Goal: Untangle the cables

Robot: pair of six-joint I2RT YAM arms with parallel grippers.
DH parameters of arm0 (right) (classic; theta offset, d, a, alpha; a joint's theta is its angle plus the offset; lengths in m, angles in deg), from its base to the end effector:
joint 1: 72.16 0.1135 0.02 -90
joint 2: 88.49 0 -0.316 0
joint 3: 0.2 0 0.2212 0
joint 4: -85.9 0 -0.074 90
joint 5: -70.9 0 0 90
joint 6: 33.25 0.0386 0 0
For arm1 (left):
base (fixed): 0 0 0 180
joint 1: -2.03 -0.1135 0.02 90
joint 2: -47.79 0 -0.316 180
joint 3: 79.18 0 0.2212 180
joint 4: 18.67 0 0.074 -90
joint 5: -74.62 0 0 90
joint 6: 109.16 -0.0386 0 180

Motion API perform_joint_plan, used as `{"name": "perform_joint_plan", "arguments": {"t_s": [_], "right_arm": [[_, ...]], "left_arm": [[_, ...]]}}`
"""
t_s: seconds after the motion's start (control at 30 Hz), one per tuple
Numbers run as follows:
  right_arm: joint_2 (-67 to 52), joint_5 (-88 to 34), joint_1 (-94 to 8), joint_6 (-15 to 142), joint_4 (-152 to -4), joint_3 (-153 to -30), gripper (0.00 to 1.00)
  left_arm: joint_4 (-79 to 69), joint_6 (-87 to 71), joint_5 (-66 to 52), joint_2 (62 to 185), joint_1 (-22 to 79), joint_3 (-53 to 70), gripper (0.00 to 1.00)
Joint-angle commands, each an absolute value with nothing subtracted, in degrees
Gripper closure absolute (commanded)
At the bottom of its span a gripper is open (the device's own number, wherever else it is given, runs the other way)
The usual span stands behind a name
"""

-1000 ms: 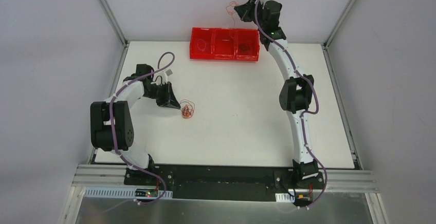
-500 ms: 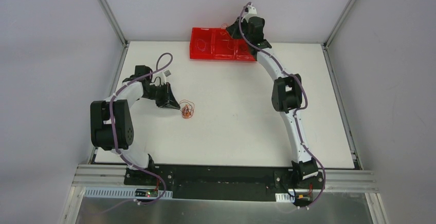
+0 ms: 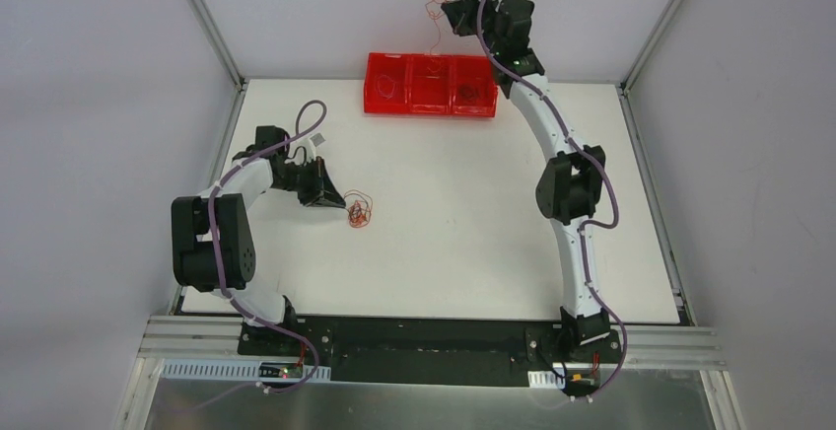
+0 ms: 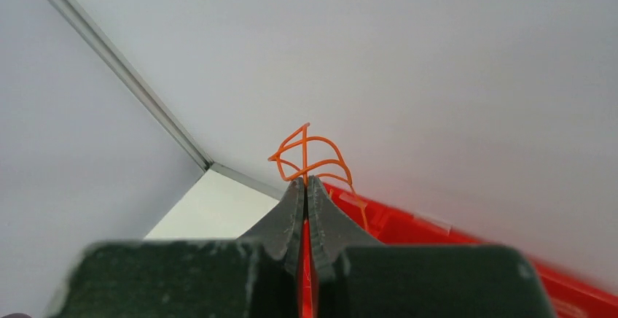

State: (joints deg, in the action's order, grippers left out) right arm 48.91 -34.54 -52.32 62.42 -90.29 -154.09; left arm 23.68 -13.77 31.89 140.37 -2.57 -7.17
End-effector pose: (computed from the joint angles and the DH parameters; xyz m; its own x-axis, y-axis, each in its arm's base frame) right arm 0.5357 0.2042 0.4146 0.1490 0.1550 -0.9766 -0.5891 0.8072 0.0382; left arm 0.2883 -0.0053 0.2623 -0.9098 -0.1371 -0.3918 0.1943 0.6934 -0.6939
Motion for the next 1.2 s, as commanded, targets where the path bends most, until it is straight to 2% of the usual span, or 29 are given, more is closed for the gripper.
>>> {"name": "perform_joint_plan", "arguments": {"t_s": [0.0, 0.73, 0.83, 1.03, 1.17], "right_arm": [[46.1, -34.4, -51.8, 61.9, -92.5, -156.0, 1.00], [53.5, -29.3, -51.1, 57.2, -96.0, -158.3, 1.00], [52.4, -26.8, -51.1, 54.7, -96.7, -155.8, 1.00], [49.7, -13.5, -50.3, 49.5, -97.5, -149.5, 1.00], [45.5, -15.1, -50.4, 49.6, -98.0, -141.6, 1.00]], "left_arm": [[23.0, -13.4, 33.7, 136.7, -2.9, -8.0, 0.99], [23.1, -14.2, 34.2, 138.3, -3.5, -8.1, 0.99], [23.1, -14.1, 34.1, 138.3, -3.6, -8.0, 0.99], [23.3, -14.3, 33.7, 137.4, -3.8, -8.1, 0.99], [23.6, -14.7, 33.5, 137.1, -4.0, -8.2, 0.99]]}}
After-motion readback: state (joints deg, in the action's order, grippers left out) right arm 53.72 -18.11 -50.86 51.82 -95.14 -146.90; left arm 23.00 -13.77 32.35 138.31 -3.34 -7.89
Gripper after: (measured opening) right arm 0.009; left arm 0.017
